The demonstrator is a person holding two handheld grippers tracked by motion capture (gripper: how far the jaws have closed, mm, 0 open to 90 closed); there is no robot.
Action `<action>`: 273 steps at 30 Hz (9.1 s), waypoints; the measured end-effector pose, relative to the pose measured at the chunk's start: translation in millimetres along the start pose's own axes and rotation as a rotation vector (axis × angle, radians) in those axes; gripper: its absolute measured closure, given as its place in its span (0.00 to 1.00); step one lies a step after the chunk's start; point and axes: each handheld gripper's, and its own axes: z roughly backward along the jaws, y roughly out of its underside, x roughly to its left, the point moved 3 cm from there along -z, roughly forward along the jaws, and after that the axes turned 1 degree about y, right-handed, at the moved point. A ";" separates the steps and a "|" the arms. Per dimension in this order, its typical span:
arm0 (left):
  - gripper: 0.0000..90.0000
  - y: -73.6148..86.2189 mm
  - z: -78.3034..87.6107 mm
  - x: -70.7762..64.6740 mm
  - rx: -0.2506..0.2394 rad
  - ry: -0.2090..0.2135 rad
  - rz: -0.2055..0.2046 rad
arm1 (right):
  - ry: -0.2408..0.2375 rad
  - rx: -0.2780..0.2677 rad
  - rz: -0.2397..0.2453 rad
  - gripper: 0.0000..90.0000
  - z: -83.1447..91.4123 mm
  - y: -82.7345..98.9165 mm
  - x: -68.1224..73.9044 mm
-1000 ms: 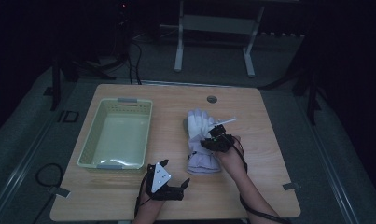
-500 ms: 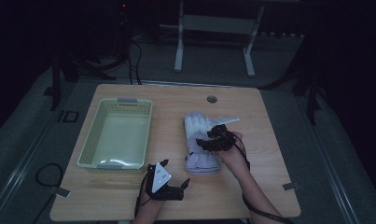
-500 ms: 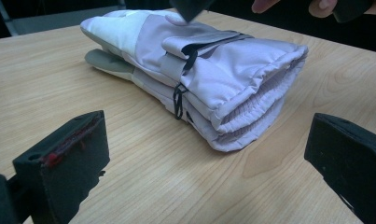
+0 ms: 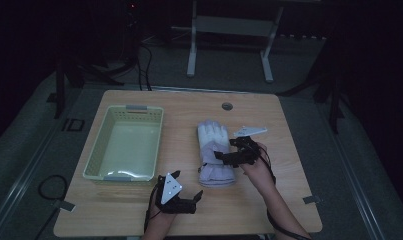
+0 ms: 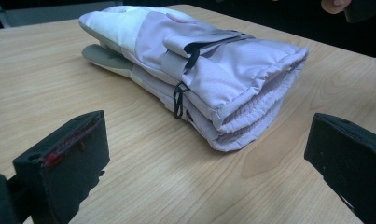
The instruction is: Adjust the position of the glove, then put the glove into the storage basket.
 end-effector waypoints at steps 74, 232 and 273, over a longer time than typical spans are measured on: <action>0.80 -46.6 -84.6 33.4 0.463 0.253 0.223 | -0.077 0.106 -0.273 0.88 -24.9 48.5 -27.3; 0.12 -87.8 84.3 152.3 0.261 0.008 0.110 | -0.090 0.023 0.080 0.16 -94.5 -98.2 116.7; 0.12 -65.7 4.2 35.8 0.320 0.245 -0.043 | 0.001 0.022 0.053 0.16 -35.6 -8.4 32.8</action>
